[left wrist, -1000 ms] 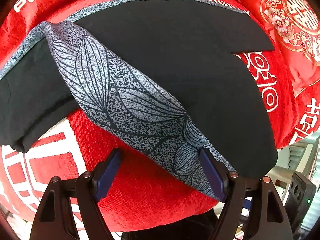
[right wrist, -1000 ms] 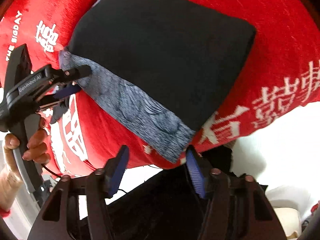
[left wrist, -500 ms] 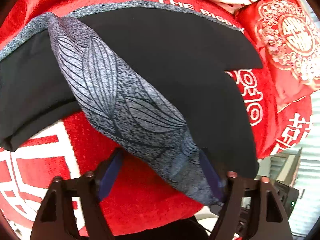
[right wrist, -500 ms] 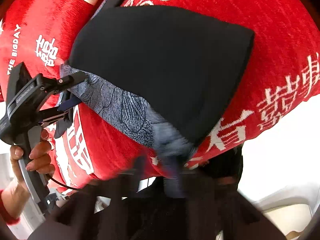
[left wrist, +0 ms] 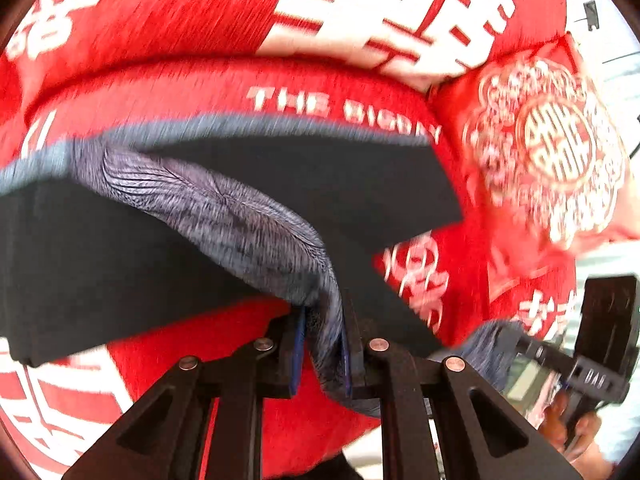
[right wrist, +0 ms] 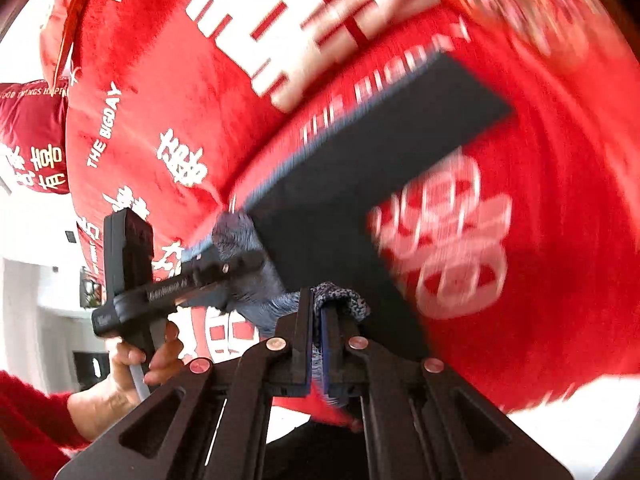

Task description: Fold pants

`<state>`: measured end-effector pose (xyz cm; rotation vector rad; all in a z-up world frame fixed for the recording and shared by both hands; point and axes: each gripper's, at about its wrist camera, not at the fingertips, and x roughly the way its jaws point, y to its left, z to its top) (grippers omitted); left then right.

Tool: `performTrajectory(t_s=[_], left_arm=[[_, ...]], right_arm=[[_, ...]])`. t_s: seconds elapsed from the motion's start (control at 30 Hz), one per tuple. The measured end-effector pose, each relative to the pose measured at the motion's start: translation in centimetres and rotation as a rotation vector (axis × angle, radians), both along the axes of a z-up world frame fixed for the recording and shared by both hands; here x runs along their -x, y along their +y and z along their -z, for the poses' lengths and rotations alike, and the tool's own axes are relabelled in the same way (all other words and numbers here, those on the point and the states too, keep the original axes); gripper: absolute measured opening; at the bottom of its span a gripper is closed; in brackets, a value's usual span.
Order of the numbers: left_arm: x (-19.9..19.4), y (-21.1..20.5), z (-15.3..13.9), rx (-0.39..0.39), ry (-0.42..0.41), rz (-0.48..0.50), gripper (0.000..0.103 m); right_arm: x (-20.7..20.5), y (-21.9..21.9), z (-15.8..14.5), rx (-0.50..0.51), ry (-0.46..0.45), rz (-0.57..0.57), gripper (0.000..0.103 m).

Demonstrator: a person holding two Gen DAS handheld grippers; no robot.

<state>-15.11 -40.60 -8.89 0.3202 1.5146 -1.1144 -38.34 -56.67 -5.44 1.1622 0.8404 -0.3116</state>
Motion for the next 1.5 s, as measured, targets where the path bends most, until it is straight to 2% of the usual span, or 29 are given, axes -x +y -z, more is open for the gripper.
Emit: performTrajectory(t_s=[0.2, 0.4, 0.47, 0.5, 0.53, 0.63, 0.67, 0.7, 0.73, 0.8, 0.83, 0.93, 1.0, 1.07, 1.1, 1.2, 1.27, 1.3, 1.37, 1.4, 1.5], left_arm=[[-2.3, -6.5, 0.2, 0.031, -0.028, -0.045, 0.016], [-3.2, -10.7, 2.5, -0.053, -0.074, -0.038, 0.017], [-3.1, -10.8, 2.6, -0.071, -0.085, -0.027, 0.030], [-3.1, -10.6, 2.4, -0.075, -0.109, -0.028, 0.046], [-3.0, -10.5, 2.2, -0.077, -0.131, -0.031, 0.058], [-3.4, -9.1, 1.1, -0.076, -0.176, -0.028, 0.059], [-3.7, -8.7, 1.1, -0.087, -0.186, -0.029, 0.059], [-4.0, -8.2, 1.1, -0.108, -0.208, -0.029, 0.059], [-4.2, -7.9, 1.4, -0.127, -0.229, -0.025, 0.059], [-4.6, -7.2, 2.3, -0.176, -0.261, -0.024, 0.059], [-4.7, -7.0, 2.7, -0.193, -0.263, -0.029, 0.059], [-4.8, -6.5, 4.0, -0.230, -0.285, -0.041, 0.059], [-4.5, -6.6, 4.8, -0.252, -0.319, -0.039, 0.059], [-4.2, -6.7, 5.4, -0.267, -0.331, -0.033, 0.059], [-4.1, -6.7, 5.7, -0.276, -0.336, -0.030, 0.059], [-4.1, -6.6, 5.8, -0.272, -0.347, -0.040, 0.059], [-4.1, -6.9, 6.0, -0.273, -0.370, -0.045, 0.059], [-4.4, -6.8, 6.4, -0.297, -0.386, -0.045, 0.059], [-5.4, -6.4, 6.9, -0.339, -0.379, -0.069, 0.059], [-6.0, -6.3, 6.6, -0.329, -0.365, -0.097, 0.059], [-7.8, -6.0, 5.3, -0.289, -0.410, -0.133, 0.059]], right_arm=[[-4.6, -8.2, -0.6, 0.085, 0.021, -0.065, 0.003], [-9.5, -13.8, 2.7, 0.172, 0.141, -0.164, 0.003], [-10.6, -14.6, 4.1, 0.173, 0.177, -0.193, 0.003], [-11.1, -14.8, 4.9, 0.184, 0.212, -0.202, 0.003], [-11.3, -15.0, 5.4, 0.191, 0.234, -0.205, 0.003], [-10.9, -16.3, 6.8, 0.152, 0.264, -0.164, 0.005], [-10.4, -16.7, 6.9, 0.142, 0.283, -0.138, 0.008], [-10.2, -17.0, 6.7, 0.140, 0.299, -0.128, 0.016], [-9.8, -17.0, 6.3, 0.142, 0.293, -0.123, 0.035], [-9.1, -16.5, 5.0, 0.174, 0.273, -0.126, 0.053], [-9.0, -16.2, 4.5, 0.217, 0.295, -0.135, 0.056], [-8.8, -15.6, 4.3, 0.309, 0.392, -0.149, 0.056], [-8.6, -16.1, 5.6, 0.269, 0.428, -0.137, 0.056], [-8.5, -16.9, 7.4, 0.204, 0.461, -0.117, 0.041], [-8.5, -17.4, 8.1, 0.184, 0.471, -0.112, 0.023], [-8.5, -17.9, 7.6, 0.235, 0.447, -0.116, 0.010], [-8.9, -17.8, 7.3, 0.298, 0.484, -0.141, 0.009], [-9.1, -17.9, 7.5, 0.299, 0.508, -0.147, 0.010], [-9.2, -17.9, 7.1, 0.302, 0.548, -0.117, 0.019], [-9.1, -17.7, 6.4, 0.315, 0.550, -0.095, 0.025], [-8.8, -16.3, 3.1, 0.355, 0.413, -0.064, 0.025]])
